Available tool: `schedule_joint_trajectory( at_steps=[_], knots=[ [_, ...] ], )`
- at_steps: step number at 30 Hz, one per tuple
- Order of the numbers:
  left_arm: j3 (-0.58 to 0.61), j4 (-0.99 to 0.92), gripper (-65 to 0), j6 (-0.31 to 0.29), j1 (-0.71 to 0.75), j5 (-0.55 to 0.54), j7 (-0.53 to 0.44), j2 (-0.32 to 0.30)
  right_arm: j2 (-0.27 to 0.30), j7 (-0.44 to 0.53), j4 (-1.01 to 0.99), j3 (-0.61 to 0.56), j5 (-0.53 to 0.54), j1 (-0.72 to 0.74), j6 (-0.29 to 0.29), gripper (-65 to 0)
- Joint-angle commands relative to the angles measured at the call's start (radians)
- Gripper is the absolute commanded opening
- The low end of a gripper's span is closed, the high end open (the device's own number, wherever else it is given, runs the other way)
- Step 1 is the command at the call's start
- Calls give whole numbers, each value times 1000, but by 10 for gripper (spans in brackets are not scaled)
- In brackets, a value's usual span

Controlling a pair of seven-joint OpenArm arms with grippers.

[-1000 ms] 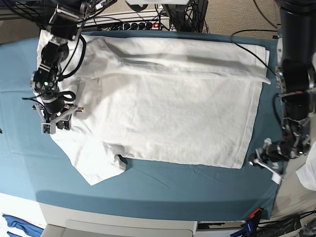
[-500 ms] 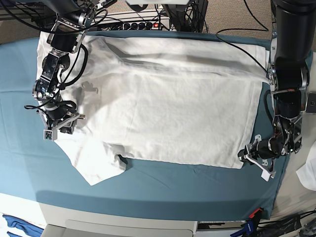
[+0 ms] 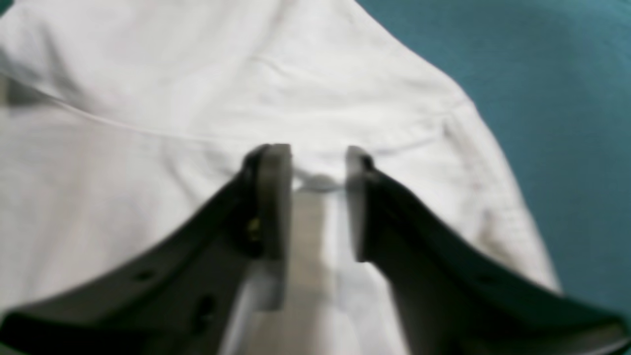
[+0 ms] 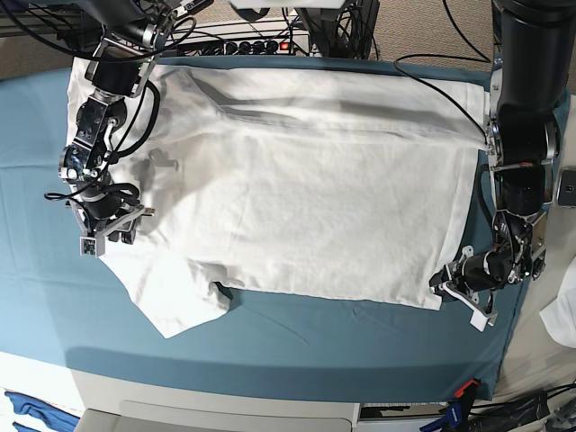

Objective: Fold the T-shirt properly
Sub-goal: 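Move right gripper to the other sleeve, left gripper to the opposite hem corner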

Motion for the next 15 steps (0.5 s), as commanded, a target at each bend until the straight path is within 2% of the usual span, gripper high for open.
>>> schedule_joint_trajectory(
  at_steps=[1, 4, 8, 15],
  knots=[
    [-4, 16, -650, -5, -35, -19, -14, -9, 27, 31, 13, 1, -1, 42, -23, -394],
    [-4, 16, -650, -5, -35, -19, -13, -9, 56, 32, -9, 1, -19, 94, -68, -360],
    [-4, 16, -650, -5, -35, -19, -13, -9, 95, 47, -170, 1, -20, 207, -69, -360],
    [-4, 16, -650, -5, -35, -19, -14, -9, 114, 169, -529, 1, -21, 369, -66, -360]
  ],
)
